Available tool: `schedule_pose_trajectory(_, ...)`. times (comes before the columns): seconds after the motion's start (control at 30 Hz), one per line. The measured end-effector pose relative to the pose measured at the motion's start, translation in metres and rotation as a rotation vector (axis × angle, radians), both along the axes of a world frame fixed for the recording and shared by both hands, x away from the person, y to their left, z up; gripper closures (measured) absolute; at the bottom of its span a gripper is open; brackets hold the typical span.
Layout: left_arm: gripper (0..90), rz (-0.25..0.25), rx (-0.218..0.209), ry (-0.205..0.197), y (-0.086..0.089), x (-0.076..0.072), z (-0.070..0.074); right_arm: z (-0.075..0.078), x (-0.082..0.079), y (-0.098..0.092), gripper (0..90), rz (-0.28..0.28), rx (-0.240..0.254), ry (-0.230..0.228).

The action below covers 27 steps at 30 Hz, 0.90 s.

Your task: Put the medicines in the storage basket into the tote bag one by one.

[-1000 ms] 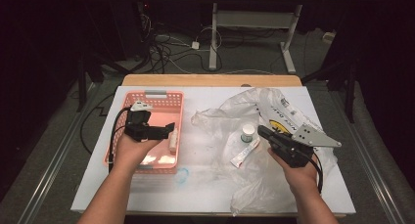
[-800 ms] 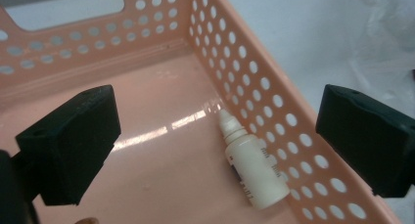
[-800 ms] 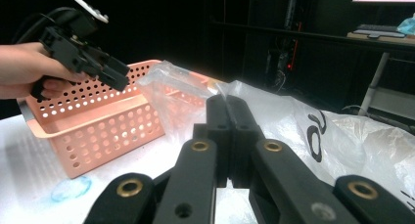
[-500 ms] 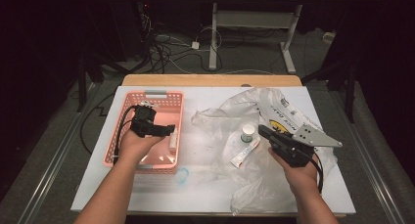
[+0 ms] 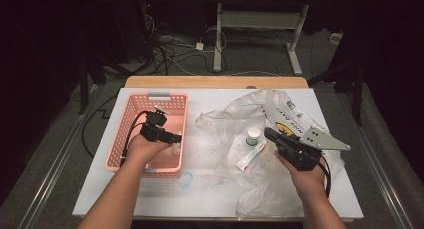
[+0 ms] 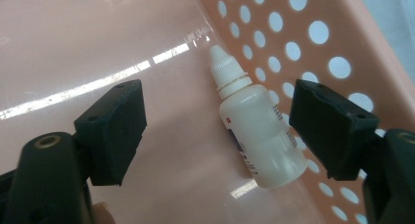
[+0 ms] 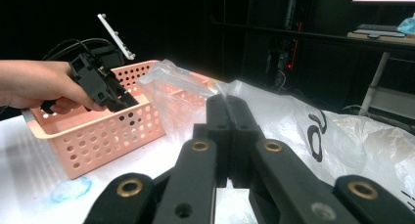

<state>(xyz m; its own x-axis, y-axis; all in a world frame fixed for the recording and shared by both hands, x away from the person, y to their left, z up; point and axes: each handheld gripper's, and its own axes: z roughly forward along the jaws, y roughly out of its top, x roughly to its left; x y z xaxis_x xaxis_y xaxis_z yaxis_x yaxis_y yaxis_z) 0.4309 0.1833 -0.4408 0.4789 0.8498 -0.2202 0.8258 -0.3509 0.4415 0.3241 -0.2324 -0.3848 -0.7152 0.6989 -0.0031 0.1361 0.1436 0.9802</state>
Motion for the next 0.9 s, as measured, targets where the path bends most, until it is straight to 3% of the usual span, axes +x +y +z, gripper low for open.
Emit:
schedule_pose_trajectory(0.4,29.9,-0.019,-0.002,0.043,-0.002,0.002,-0.004,0.001,-0.001,0.0,90.0,0.0,-0.004,-0.001)
schedule_pose_trajectory(0.57,33.6,-0.032,0.028,0.067,-0.005,0.003,-0.006,0.001,-0.001,0.001,90.0,-0.001,-0.003,0.0)
schedule_pose_trajectory(0.9,49.8,-0.045,0.114,0.067,-0.013,0.002,-0.006,0.001,-0.001,0.0,90.0,-0.001,-0.007,-0.005)
